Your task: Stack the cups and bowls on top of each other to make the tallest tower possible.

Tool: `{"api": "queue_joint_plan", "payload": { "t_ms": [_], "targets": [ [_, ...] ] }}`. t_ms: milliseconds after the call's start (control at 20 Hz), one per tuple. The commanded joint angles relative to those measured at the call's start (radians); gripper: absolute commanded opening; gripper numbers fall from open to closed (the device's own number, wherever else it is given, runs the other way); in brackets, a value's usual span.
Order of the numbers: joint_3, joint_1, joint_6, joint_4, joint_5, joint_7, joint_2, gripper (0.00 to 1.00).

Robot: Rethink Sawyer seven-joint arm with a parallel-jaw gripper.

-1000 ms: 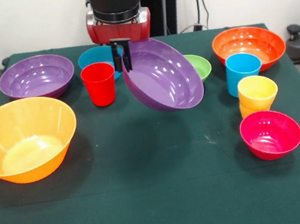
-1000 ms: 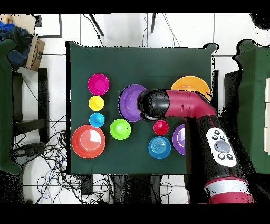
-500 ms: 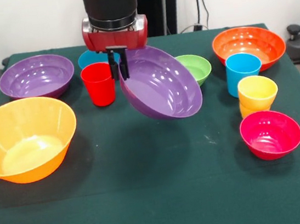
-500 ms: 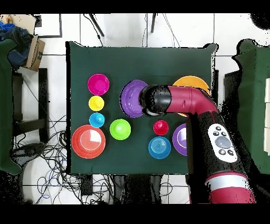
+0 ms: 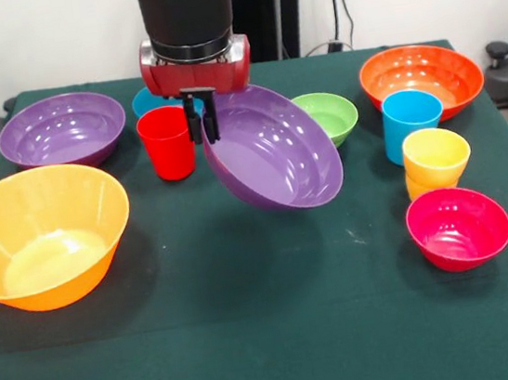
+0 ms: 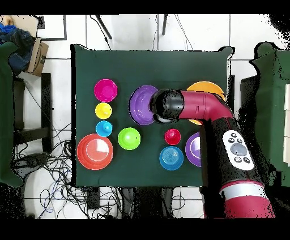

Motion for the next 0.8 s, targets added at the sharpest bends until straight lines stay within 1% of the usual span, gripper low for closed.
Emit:
{"api": "queue_joint_plan", "payload": {
  "t_ms": [50, 350, 600, 800],
  "targets": [
    [0.050, 0.020, 0.138, -0.074, -0.014, -0.082, 0.014, 0.00],
    [0.052, 0.021, 0.148, -0.088, -0.017, -0.084, 0.020, 0.00],
    [0.055, 0.027, 0.183, -0.128, -0.019, -0.091, 0.037, 0.00],
    [0.056, 0.030, 0.191, -0.146, -0.022, -0.092, 0.048, 0.00]
  ]
}}
